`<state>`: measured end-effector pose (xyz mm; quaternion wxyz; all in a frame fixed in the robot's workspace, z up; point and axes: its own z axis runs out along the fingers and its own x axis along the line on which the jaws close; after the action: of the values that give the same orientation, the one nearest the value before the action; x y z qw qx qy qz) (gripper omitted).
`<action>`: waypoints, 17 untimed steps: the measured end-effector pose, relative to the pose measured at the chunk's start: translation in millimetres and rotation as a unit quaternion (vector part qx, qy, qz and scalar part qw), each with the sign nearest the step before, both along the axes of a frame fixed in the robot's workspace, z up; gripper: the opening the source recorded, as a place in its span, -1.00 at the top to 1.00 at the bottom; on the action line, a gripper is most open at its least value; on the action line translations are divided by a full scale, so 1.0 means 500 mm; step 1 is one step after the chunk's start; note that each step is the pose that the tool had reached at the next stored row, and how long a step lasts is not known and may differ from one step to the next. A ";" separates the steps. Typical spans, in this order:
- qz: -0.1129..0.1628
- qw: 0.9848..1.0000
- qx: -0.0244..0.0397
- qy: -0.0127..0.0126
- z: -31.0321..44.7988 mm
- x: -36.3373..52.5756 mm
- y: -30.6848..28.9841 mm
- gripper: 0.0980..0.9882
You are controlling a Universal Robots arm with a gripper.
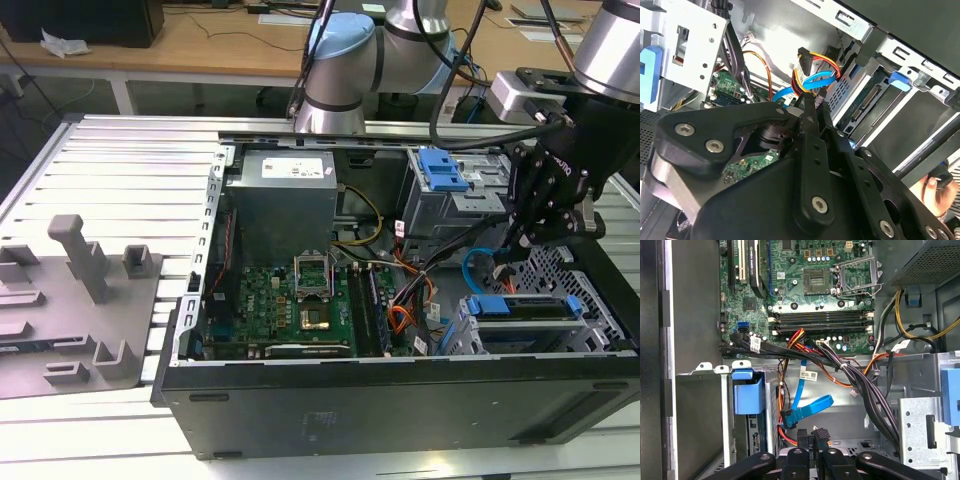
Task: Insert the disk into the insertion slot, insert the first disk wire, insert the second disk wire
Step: 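Insert the first disk wire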
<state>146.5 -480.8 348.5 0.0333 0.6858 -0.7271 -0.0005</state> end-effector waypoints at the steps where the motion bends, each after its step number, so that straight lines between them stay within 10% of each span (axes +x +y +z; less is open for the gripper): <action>1: 0.000 1.000 0.000 0.000 0.000 0.004 0.000 0.84; 17: 0.000 1.000 0.000 0.000 0.000 0.012 -0.048 0.84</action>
<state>152.7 -505.0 348.5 0.0335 0.6857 -0.7271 -0.0007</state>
